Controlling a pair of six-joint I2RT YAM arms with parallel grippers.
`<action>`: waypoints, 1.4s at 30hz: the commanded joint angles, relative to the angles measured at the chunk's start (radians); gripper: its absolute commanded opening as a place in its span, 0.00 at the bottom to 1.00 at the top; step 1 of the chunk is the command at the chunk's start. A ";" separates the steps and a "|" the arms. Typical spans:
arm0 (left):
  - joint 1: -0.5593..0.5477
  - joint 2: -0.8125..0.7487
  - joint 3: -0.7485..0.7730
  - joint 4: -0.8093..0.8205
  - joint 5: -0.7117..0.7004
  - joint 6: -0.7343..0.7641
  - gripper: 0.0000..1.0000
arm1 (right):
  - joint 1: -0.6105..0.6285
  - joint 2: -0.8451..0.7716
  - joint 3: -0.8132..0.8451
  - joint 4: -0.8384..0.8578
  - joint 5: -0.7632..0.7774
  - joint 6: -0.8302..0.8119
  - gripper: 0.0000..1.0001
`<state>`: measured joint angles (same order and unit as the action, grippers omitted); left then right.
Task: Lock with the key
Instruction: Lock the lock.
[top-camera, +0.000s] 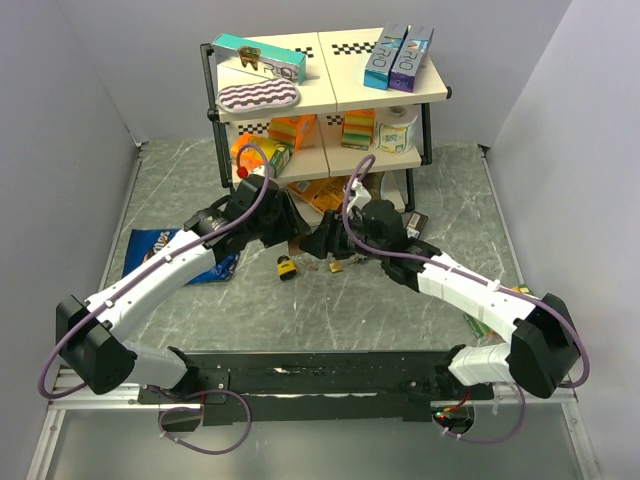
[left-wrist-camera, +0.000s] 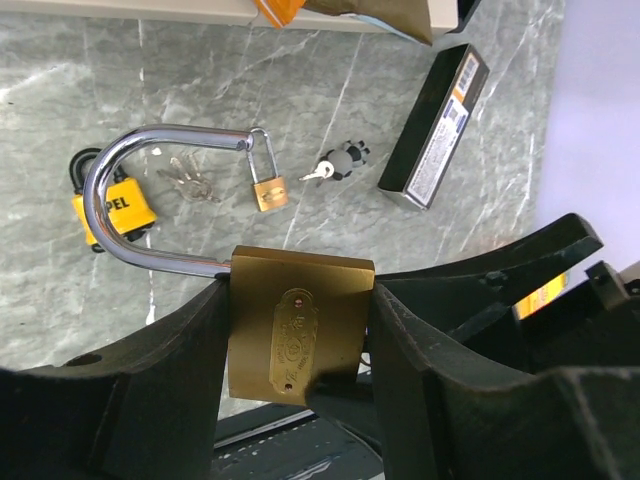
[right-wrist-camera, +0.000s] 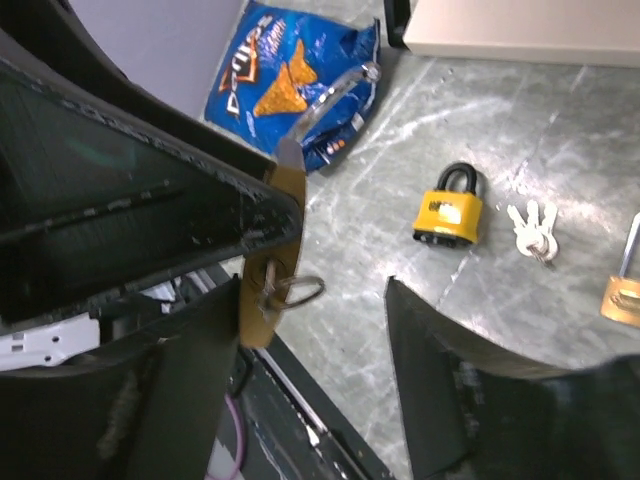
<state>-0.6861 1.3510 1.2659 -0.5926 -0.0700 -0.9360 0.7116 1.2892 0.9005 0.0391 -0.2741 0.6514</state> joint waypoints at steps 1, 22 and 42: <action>-0.007 -0.035 0.047 0.125 0.045 -0.066 0.01 | 0.017 0.028 0.064 0.084 0.042 0.037 0.63; -0.003 -0.067 0.012 0.146 0.078 -0.110 0.16 | 0.020 0.059 0.115 0.073 0.030 0.054 0.00; 0.134 -0.389 -0.178 0.355 0.327 0.503 0.96 | -0.202 -0.169 -0.133 0.459 -0.490 0.209 0.00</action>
<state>-0.5564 1.0939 1.1973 -0.3534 0.1867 -0.7540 0.5537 1.2263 0.7467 0.2234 -0.5743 0.8112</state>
